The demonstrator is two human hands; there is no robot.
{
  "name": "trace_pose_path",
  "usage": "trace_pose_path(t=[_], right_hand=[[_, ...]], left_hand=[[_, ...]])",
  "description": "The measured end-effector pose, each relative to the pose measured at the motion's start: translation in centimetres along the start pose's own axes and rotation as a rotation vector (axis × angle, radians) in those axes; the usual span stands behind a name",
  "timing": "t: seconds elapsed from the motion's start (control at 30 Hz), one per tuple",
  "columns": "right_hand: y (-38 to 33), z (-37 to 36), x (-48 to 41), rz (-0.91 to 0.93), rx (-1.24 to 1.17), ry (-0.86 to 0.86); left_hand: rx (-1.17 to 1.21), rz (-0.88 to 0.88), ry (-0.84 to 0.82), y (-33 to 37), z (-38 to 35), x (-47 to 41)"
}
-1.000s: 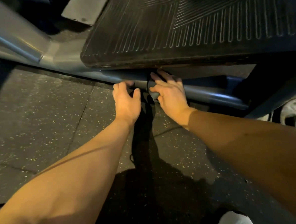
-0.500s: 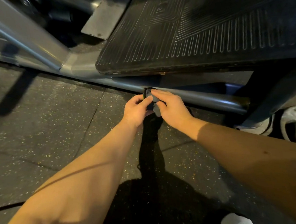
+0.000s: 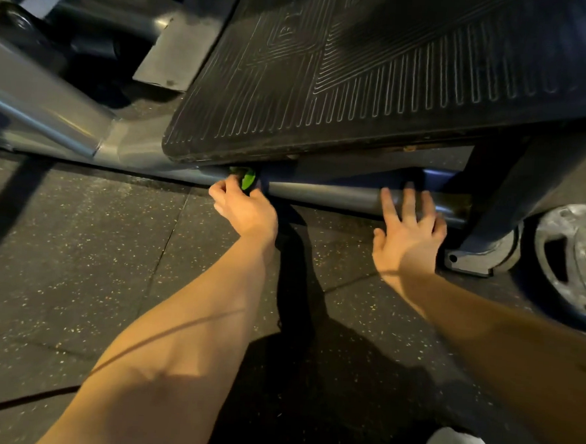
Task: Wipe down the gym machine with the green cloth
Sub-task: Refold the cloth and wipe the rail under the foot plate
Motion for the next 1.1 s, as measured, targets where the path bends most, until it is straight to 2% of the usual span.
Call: trace_pose_path(t=[0.07, 0.2, 0.27, 0.47, 0.57, 0.63, 0.7, 0.77, 0.83, 0.9, 0.97, 1.03, 1.1], right_hand=[[0.2, -0.1, -0.2, 0.001, 0.02, -0.002], [0.3, -0.4, 0.0, -0.019, 0.05, 0.025], [0.3, -0.8, -0.1, -0.02, 0.049, 0.026], [0.0, -1.0, -0.2, -0.025, 0.05, 0.017], [0.3, -0.2, -0.2, -0.009, 0.044, -0.013], [0.4, 0.2, -0.4, -0.002, 0.046, -0.075], [0.4, 0.6, -0.7, -0.013, 0.049, -0.133], [0.6, 1.1, -0.6, -0.002, 0.033, -0.215], [0.9, 2.1, 0.3, 0.036, 0.008, -0.273], [1.3, 3.7, 1.6, 0.029, -0.045, -0.331], [1.3, 5.6, 3.4, -0.027, -0.216, -0.405], [1.0, 8.6, 5.6, -0.144, -0.527, -0.471], [0.4, 12.7, 8.2, -0.3, -0.829, -0.574]], left_hand=[[-0.082, -0.054, -0.027, 0.6, -1.1, 1.9], [-0.184, -0.282, -0.245, 2.4, -4.1, 6.5], [-0.18, -0.309, -0.257, 2.6, -4.6, 6.4], [-0.059, 0.062, 0.018, 0.8, -1.4, -0.5], [-0.111, 0.13, 0.131, 1.4, -2.0, -1.1], [-0.158, 0.149, 0.15, 2.3, -3.1, 0.8], [-0.142, 0.044, 0.03, 3.2, -4.7, 3.7], [-0.11, -0.084, -0.205, 3.8, -6.5, 7.3], [-0.095, 0.014, -0.445, 3.0, -7.9, 9.6], [-0.11, 0.147, -0.592, 2.7, -7.0, 10.9], [-0.128, 0.18, -0.707, 4.2, -4.1, 12.3], [-0.184, 0.15, -0.817, 8.0, 0.0, 14.3], [-0.223, 0.208, -0.891, 12.4, 3.7, 16.4]])
Point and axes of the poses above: each hand's wrist, its own x-axis away from the middle knuckle, its own z-axis out of the back of the hand, y = z × x, the point moved 4 cm from there along -x, towards the middle knuckle, and after that the axes turned 4 degrees about -y, right-handed, at the moved point
